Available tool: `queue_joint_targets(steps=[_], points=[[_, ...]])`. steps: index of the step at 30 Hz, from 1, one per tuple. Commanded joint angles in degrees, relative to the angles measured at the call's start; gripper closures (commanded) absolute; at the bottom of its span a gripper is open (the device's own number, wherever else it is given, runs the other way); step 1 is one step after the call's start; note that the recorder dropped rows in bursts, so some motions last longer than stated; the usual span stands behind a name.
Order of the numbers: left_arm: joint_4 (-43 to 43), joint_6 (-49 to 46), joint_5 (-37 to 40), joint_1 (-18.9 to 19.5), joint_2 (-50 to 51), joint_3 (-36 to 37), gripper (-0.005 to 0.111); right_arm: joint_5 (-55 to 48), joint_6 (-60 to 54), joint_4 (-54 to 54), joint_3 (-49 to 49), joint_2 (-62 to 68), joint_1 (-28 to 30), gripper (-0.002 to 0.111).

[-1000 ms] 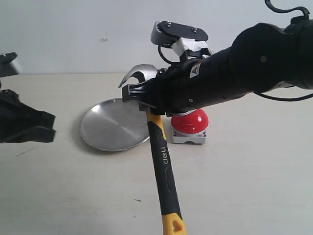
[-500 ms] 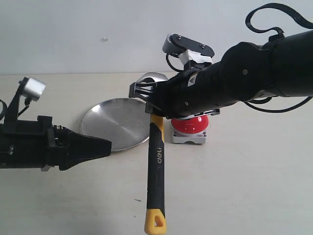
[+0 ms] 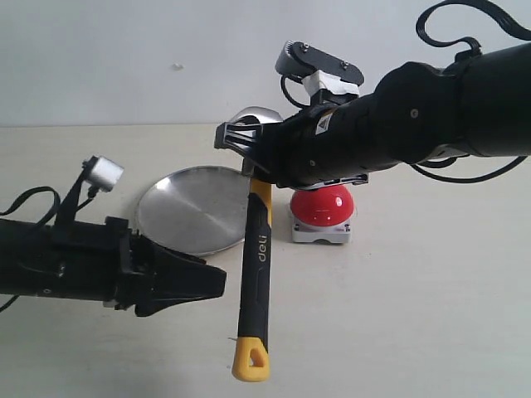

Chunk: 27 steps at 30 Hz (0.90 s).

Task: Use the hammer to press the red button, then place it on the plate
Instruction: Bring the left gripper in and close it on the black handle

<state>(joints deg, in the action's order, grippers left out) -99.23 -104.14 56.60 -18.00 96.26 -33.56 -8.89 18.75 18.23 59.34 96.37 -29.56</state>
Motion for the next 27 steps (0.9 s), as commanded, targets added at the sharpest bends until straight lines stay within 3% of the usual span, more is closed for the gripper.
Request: queue_joint_targets(steps=[1,16,27], points=[[-0.71,0.05,-0.73,-3.28,2.01,-2.93,0.041,2.23,-0.08,-0.13,1.04,-0.50,0.19,0.108],[-0.71,2.79,-2.10,-4.28,9.36,-8.75,0.041,1.68,-0.08,-0.13,1.04,-0.50,0.19,0.108],[-0.71,4.17,1.01,-4.28,13.00,-11.97,0.041,2.79,-0.08,-0.13,1.04,-0.50,0.19,0.108]])
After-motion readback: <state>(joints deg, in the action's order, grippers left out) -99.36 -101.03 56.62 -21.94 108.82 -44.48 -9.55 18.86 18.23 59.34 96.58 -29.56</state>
